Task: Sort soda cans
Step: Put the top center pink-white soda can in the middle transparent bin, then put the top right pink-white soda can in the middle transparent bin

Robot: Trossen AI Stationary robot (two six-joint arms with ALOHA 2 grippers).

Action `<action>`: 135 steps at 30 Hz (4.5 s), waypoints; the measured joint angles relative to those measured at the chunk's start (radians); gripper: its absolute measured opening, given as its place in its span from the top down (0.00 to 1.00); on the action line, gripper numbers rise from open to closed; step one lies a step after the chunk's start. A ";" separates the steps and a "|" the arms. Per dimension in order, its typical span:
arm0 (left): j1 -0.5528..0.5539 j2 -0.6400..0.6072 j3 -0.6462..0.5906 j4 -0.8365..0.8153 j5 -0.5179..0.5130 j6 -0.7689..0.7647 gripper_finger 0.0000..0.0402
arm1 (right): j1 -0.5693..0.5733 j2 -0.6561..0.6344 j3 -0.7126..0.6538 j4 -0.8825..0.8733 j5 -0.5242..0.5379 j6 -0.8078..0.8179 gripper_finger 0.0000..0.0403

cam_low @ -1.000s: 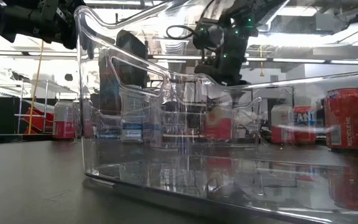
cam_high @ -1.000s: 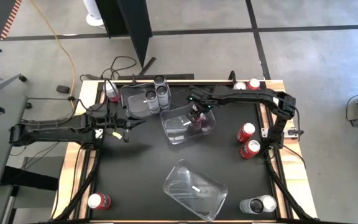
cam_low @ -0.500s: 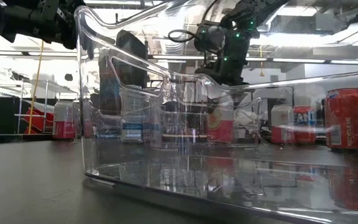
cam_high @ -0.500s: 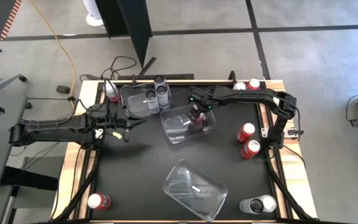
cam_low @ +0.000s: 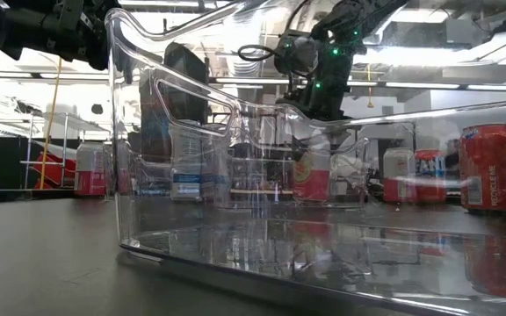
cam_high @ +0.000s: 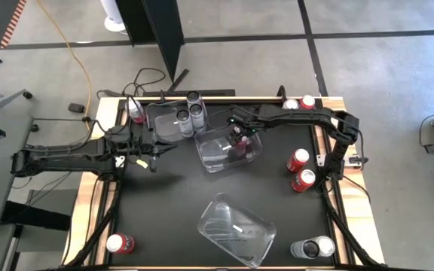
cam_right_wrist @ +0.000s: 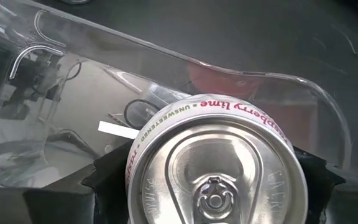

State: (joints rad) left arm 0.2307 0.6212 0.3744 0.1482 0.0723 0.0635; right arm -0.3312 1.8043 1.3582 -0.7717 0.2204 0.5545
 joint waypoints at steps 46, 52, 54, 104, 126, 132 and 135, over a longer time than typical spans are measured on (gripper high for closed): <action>0.000 0.000 0.000 -0.004 0.000 -0.001 1.00 | 0.083 -0.076 0.159 -0.179 0.201 -0.003 0.07; 0.000 0.000 0.000 -0.004 0.000 0.000 1.00 | 0.073 -0.175 0.159 -0.274 0.279 0.037 0.07; 0.000 0.000 0.000 -0.004 0.000 0.000 1.00 | 0.060 -0.202 0.159 -0.319 0.294 0.065 0.07; 0.000 0.000 0.000 -0.010 0.000 0.012 1.00 | -0.542 -0.153 -0.091 -0.275 0.124 0.297 0.07; 0.000 0.000 0.000 -0.010 0.011 0.011 1.00 | -0.555 -0.079 -0.078 -0.196 0.096 0.241 0.18; 0.000 0.000 0.000 -0.010 0.011 0.010 1.00 | -0.548 -0.079 -0.077 -0.194 0.079 0.217 0.24; 0.000 0.000 0.000 -0.010 0.011 0.007 1.00 | -0.538 -0.079 -0.077 -0.197 0.074 0.198 0.24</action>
State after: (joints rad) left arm 0.2306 0.6216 0.3740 0.1383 0.0834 0.0702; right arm -0.8689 1.7252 1.2808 -0.9684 0.2943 0.7522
